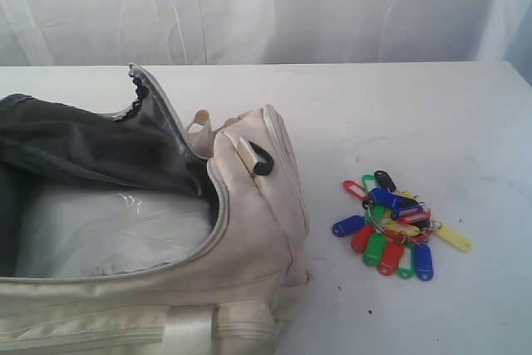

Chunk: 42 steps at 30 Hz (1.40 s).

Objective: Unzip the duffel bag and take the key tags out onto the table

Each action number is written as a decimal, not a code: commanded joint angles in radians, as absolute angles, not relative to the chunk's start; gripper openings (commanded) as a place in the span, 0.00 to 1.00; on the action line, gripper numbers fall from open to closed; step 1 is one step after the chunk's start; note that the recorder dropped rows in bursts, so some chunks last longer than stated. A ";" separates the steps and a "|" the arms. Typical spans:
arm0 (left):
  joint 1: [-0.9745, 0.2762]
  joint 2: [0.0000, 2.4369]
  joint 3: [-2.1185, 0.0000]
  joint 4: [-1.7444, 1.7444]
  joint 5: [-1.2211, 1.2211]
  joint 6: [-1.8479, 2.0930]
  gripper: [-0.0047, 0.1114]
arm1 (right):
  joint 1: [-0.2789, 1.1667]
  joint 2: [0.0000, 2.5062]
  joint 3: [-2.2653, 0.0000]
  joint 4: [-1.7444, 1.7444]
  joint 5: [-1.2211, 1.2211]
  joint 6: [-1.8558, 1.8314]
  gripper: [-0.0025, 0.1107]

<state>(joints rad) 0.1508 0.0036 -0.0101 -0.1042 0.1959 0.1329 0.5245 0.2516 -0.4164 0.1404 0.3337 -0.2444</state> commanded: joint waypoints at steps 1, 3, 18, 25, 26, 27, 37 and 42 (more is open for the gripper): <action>0.144 0.000 0.000 -0.094 0.232 0.133 0.04 | 0.527 0.247 -0.412 0.134 0.334 -0.238 0.02; 0.144 0.000 0.000 -0.045 0.232 0.133 0.04 | 0.527 0.247 -0.412 0.134 0.334 -0.238 0.02; 0.088 0.000 0.000 -0.036 0.228 0.199 0.04 | 0.527 0.247 -0.412 0.134 0.334 -0.238 0.02; 0.026 0.000 0.000 -0.040 0.226 0.072 0.04 | 0.527 0.247 -0.412 0.134 0.334 -0.238 0.02; 0.026 0.000 0.000 -0.040 0.226 0.052 0.04 | 0.527 0.247 -0.412 0.134 0.334 -0.238 0.02; 0.026 0.000 0.000 -0.040 0.223 0.033 0.04 | 0.527 0.247 -0.412 0.134 0.334 -0.238 0.02; 0.026 0.000 0.000 -0.040 0.224 -0.054 0.04 | 0.527 0.247 -0.412 0.134 0.334 -0.238 0.02; 0.026 0.000 0.000 -0.040 0.224 -0.124 0.04 | 0.527 0.247 -0.412 0.134 0.334 -0.238 0.02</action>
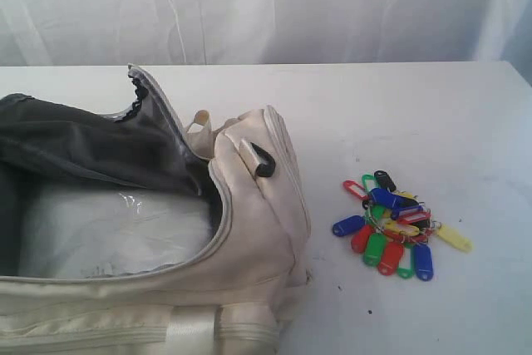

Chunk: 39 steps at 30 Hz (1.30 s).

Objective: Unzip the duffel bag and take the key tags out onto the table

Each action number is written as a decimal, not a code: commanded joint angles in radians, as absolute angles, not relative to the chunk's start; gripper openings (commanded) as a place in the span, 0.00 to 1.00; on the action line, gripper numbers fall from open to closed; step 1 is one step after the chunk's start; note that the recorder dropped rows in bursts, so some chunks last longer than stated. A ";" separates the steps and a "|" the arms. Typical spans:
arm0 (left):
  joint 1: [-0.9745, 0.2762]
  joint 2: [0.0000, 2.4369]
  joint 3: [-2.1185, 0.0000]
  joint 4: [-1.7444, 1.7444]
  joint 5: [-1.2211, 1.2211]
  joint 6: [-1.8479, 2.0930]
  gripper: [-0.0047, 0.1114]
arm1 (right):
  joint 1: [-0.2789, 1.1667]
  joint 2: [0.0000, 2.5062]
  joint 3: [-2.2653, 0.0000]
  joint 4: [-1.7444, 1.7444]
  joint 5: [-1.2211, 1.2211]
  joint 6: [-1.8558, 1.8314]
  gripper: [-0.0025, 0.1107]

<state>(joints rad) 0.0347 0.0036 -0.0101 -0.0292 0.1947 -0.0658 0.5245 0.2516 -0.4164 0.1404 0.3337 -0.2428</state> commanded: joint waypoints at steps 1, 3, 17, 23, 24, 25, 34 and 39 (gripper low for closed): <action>0.026 0.000 0.000 -0.040 0.224 -0.124 0.04 | 0.527 0.247 -0.412 0.134 0.334 -0.238 0.02; 0.026 0.000 0.000 -0.038 0.224 -0.112 0.04 | 0.527 0.247 -0.412 0.134 0.334 -0.238 0.02; 0.026 0.000 0.000 -0.038 0.224 -0.102 0.04 | 0.527 0.247 -0.412 0.134 0.334 -0.238 0.02; 0.026 0.000 0.000 -0.038 0.224 -0.102 0.04 | 0.527 0.247 -0.412 0.134 0.334 -0.238 0.02; 0.026 0.000 0.000 -0.038 0.224 -0.102 0.04 | 0.527 0.247 -0.412 0.134 0.334 -0.238 0.02; 0.026 0.000 0.000 -0.038 0.224 -0.102 0.04 | 0.527 0.247 -0.412 0.134 0.334 -0.238 0.02; 0.026 0.000 0.000 -0.038 0.224 -0.102 0.04 | 0.527 0.247 -0.412 0.134 0.334 -0.238 0.02; 0.026 0.000 0.000 -0.038 0.224 -0.102 0.04 | 0.527 0.247 -0.412 0.134 0.334 -0.238 0.02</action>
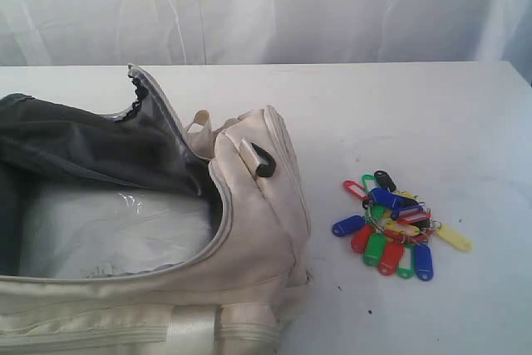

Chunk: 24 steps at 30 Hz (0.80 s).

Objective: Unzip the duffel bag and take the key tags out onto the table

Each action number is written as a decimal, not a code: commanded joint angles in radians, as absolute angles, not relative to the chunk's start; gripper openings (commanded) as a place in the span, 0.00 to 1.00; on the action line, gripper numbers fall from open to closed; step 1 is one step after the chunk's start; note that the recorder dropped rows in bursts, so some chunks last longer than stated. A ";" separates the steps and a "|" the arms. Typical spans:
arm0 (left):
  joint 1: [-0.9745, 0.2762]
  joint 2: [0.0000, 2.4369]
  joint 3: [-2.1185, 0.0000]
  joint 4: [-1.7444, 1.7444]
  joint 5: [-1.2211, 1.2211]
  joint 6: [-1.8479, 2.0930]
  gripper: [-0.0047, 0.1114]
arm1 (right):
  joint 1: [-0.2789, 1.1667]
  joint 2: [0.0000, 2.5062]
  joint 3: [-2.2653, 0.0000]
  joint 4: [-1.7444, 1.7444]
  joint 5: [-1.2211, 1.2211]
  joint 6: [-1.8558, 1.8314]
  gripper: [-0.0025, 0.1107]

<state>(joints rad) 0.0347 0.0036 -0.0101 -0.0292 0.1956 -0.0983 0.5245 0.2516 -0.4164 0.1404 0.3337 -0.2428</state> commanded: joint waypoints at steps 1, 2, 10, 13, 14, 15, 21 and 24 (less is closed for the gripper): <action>0.026 0.000 0.000 -0.038 0.224 -0.102 0.04 | 0.527 0.247 -0.412 0.134 0.334 -0.238 0.02; 0.026 0.000 0.000 -0.038 0.224 -0.102 0.04 | 0.527 0.247 -0.412 0.134 0.334 -0.238 0.02; 0.026 0.000 0.000 -0.038 0.224 -0.102 0.04 | 0.527 0.229 -0.412 0.134 0.334 -0.250 0.02; 0.026 0.000 0.000 -0.038 0.224 -0.102 0.04 | 0.514 0.187 -0.412 0.134 0.336 -0.250 0.02; 0.026 0.000 0.000 -0.038 0.224 -0.102 0.04 | 0.496 0.173 -0.411 0.131 0.336 -0.250 0.02; 0.026 0.000 0.000 -0.038 0.224 -0.102 0.04 | 0.480 0.161 -0.409 0.131 0.338 -0.250 0.02; 0.026 0.000 0.000 -0.038 0.224 -0.102 0.04 | 0.323 0.090 -0.332 0.139 0.383 -0.250 0.02; 0.026 0.000 0.000 -0.038 0.224 -0.102 0.04 | 0.239 0.055 -0.263 0.169 0.362 -0.230 0.02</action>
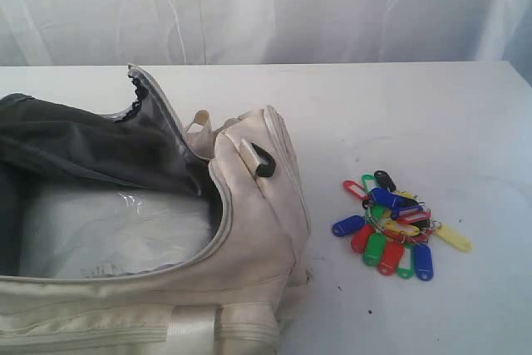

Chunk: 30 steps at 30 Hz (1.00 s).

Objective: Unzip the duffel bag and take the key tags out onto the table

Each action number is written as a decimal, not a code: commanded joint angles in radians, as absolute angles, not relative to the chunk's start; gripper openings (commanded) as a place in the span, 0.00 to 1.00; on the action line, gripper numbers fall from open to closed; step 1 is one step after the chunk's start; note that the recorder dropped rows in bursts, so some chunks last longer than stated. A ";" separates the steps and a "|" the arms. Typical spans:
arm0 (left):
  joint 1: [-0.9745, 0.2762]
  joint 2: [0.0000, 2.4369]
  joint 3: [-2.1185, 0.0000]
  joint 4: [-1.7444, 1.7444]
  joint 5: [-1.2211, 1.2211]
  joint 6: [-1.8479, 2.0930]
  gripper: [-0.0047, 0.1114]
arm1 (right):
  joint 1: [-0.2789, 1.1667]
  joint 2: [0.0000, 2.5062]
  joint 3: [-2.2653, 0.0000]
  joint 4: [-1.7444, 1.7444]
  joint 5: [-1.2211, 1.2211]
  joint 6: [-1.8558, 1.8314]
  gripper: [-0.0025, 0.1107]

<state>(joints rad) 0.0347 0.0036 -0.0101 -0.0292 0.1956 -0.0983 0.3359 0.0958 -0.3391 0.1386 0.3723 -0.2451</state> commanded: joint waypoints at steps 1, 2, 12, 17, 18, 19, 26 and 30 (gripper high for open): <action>0.026 0.000 0.000 -0.038 0.224 -0.102 0.04 | 0.212 0.044 -0.235 0.193 0.347 -0.220 0.02; 0.026 0.000 0.000 -0.038 0.224 -0.102 0.04 | 0.192 0.036 -0.204 0.214 0.327 -0.217 0.02; 0.026 0.000 0.000 -0.038 0.224 -0.102 0.04 | 0.034 0.000 0.000 0.318 0.171 -0.217 0.02; 0.026 0.000 0.000 -0.038 0.224 -0.102 0.04 | 0.028 0.000 0.000 0.310 0.180 -0.284 0.02; 0.026 0.000 0.000 -0.038 0.224 -0.102 0.04 | 0.028 0.000 0.000 0.310 0.180 -0.303 0.02; 0.026 0.000 0.000 -0.038 0.224 -0.102 0.04 | 0.028 0.000 0.000 0.310 0.185 -0.320 0.02; 0.026 0.000 0.000 -0.038 0.224 -0.102 0.04 | 0.028 0.000 0.000 0.310 0.230 -0.358 0.02; 0.026 0.000 0.000 -0.038 0.224 -0.102 0.04 | 0.028 0.000 0.000 0.313 0.230 -0.356 0.02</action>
